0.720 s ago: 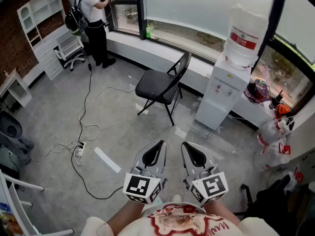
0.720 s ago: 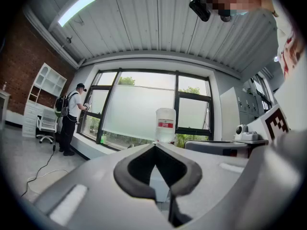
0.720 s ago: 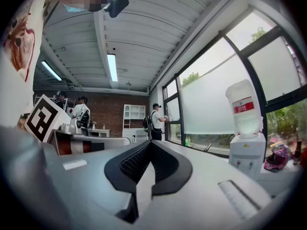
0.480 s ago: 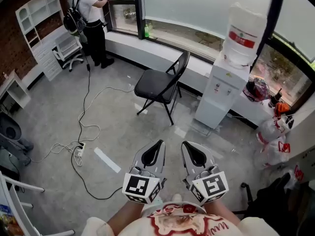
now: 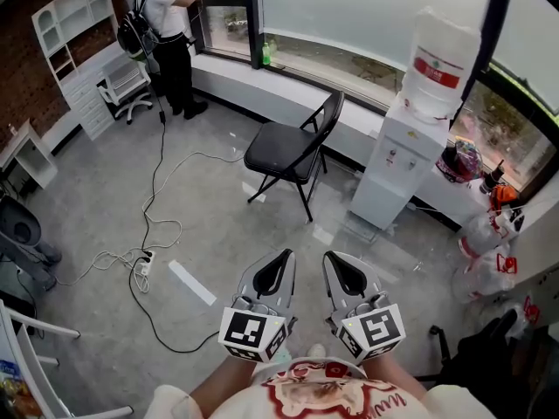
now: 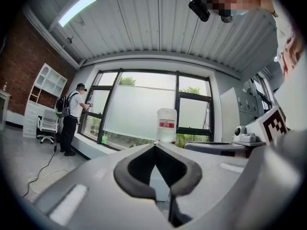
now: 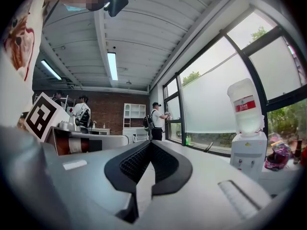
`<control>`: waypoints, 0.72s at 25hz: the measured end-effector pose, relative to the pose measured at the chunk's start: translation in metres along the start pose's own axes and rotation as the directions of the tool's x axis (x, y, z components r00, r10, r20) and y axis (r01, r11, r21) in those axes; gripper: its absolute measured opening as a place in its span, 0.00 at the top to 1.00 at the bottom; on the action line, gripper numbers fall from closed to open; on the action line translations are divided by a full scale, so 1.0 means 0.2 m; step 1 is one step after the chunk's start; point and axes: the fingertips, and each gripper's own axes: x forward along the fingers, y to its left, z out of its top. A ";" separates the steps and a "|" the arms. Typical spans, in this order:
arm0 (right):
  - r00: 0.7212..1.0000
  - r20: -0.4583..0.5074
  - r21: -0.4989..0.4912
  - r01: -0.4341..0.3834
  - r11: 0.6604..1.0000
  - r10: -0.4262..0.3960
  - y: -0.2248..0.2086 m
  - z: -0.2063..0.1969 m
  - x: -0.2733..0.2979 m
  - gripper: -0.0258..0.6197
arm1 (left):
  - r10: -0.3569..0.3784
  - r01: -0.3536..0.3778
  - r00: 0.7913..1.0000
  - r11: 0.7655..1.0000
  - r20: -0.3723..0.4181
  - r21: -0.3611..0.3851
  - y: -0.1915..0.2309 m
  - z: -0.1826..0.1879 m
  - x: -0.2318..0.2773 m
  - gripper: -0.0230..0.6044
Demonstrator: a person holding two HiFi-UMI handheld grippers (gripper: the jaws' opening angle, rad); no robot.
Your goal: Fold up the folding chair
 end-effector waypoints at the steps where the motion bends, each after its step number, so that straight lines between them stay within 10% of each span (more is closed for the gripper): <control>1: 1.000 -0.005 -0.001 0.001 1.000 -0.001 0.01 -0.01 0.01 0.92 | 0.002 -0.002 1.000 1.000 -0.001 -0.004 0.02 0.00 0.00 0.96; 18: 0.998 0.044 0.017 0.047 0.999 -0.048 0.21 0.00 0.17 0.92 | -0.025 0.025 1.000 1.000 0.011 -0.016 0.28 0.03 -0.09 0.96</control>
